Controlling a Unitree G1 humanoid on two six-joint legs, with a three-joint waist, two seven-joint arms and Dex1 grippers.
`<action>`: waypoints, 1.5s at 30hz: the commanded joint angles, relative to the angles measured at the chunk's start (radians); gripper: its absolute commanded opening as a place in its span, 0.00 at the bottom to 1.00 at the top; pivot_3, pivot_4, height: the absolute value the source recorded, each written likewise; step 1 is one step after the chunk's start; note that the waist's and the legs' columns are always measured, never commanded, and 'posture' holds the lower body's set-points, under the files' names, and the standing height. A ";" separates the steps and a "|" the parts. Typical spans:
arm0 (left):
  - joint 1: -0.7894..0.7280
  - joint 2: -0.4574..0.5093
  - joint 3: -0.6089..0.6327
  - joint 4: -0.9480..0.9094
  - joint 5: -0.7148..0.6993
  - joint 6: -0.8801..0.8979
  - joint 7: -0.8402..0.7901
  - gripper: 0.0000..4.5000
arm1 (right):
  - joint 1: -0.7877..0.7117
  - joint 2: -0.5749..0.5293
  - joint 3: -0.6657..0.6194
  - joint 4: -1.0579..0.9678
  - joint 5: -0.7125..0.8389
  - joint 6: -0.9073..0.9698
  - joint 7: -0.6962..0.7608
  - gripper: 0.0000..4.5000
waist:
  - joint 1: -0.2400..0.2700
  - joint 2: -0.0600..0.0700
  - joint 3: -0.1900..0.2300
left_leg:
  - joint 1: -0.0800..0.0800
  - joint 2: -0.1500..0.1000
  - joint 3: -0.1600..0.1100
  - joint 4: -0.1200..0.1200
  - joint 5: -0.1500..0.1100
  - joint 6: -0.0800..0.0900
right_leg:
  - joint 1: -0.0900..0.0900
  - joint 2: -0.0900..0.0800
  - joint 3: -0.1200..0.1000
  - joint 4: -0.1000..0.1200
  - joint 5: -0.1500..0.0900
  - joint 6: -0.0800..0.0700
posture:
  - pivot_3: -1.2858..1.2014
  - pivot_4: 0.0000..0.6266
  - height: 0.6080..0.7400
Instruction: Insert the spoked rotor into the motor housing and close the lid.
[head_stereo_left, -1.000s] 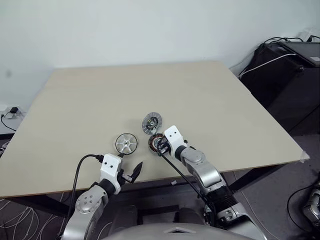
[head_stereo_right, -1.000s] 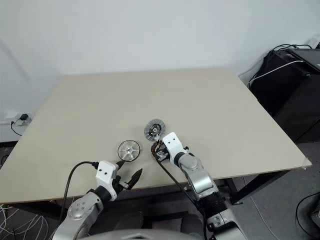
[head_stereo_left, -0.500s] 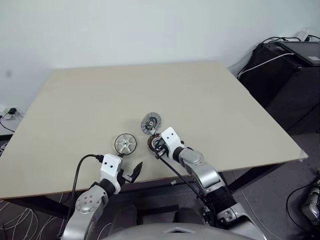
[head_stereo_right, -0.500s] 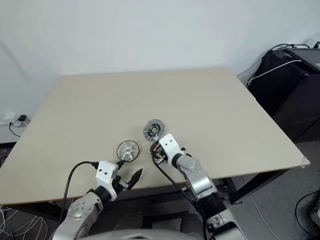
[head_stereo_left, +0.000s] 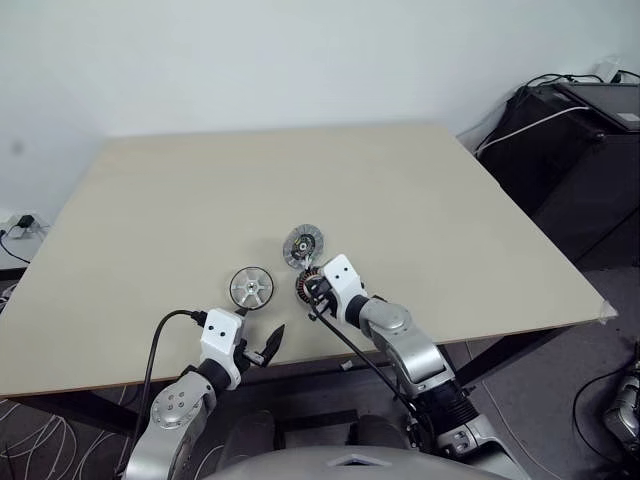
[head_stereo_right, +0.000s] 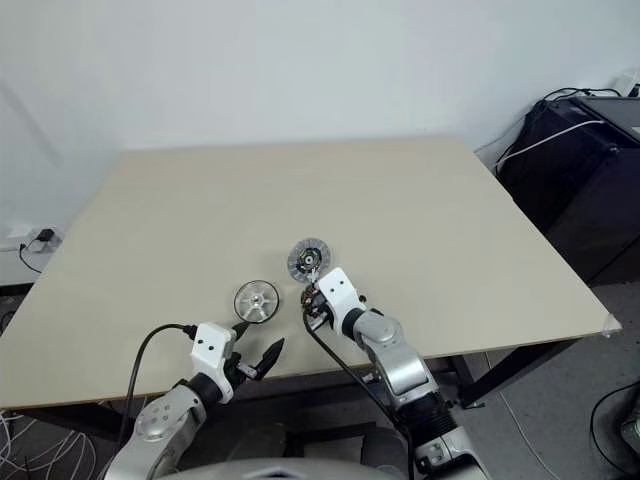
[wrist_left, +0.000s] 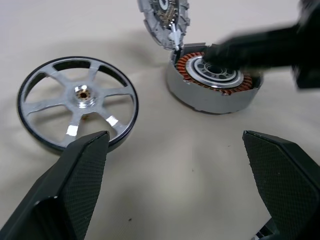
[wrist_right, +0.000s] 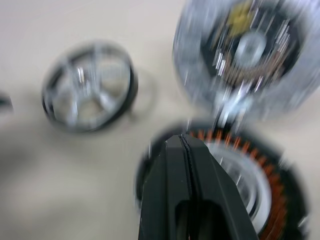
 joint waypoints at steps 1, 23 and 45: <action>-0.008 -0.042 0.060 -0.042 -0.012 -0.061 0.064 1.00 | 0.046 -0.024 -0.082 -0.156 0.075 -0.033 0.020 0.00 | 0.006 -0.001 0.000 | 0.000 0.000 0.000 0.000 0.000 0.000 | 0.000 0.000 0.000 0.000 0.000 0.000 | 0.52 0.00 1.00; -0.233 -0.099 0.327 0.164 -0.330 0.239 0.042 1.00 | 0.347 -0.151 -0.146 -0.412 0.173 0.014 0.008 0.00 | 0.009 -0.011 0.003 | 0.000 0.000 -0.001 0.001 0.000 0.000 | 0.001 0.000 -0.001 0.000 0.000 0.000 | 0.52 0.00 1.00; -0.334 -0.144 0.315 0.212 -0.390 0.419 0.083 1.00 | 0.345 -0.147 -0.150 -0.385 0.170 -0.014 -0.017 0.00 | 0.010 -0.011 0.003 | 0.001 0.000 -0.001 0.001 0.000 0.000 | 0.002 0.000 -0.001 -0.001 0.000 0.000 | 0.52 0.00 1.00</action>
